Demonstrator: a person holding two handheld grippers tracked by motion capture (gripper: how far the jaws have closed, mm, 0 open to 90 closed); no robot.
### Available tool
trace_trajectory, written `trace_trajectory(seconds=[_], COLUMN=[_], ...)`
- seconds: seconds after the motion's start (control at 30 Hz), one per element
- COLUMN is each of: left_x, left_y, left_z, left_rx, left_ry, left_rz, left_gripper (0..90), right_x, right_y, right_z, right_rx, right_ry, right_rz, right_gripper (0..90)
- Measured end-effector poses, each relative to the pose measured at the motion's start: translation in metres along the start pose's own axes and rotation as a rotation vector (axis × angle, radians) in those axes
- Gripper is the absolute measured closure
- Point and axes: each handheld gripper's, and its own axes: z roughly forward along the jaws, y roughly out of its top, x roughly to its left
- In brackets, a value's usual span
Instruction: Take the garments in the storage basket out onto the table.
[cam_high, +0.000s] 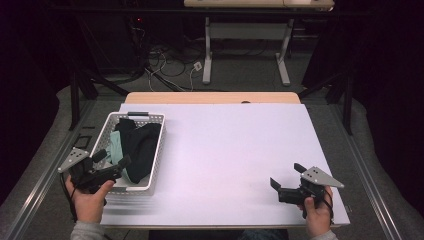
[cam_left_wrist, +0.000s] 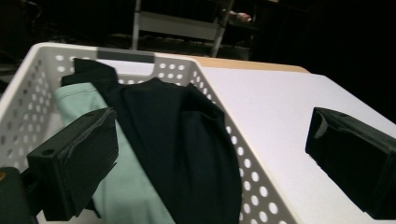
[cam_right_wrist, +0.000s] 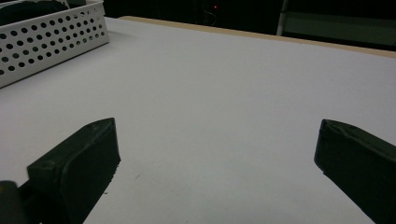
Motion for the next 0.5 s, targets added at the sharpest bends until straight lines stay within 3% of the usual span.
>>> trace_trajectory(seconds=[0.13,0.37,0.5], left_x=[0.005,0.009,0.011], left_y=[0.003,0.007,0.011], left_z=[0.005,0.017,0.026], left_rx=[0.008,0.031,0.071], left_ry=[0.020,0.066,0.086], left_rz=[-0.039,-0.071,-0.104], left_gripper=[1.7,0.2,0.2], right_x=[-0.002,-0.002,-0.001], right_y=[-0.001,-0.001,-0.001], right_z=[-0.001,-0.001,0.000], right_rx=[0.011,0.008,0.010], right_ry=[-0.005,-0.006,0.001], right_rz=[0.001,0.016,0.008], right_gripper=[0.0,0.1,0.1])
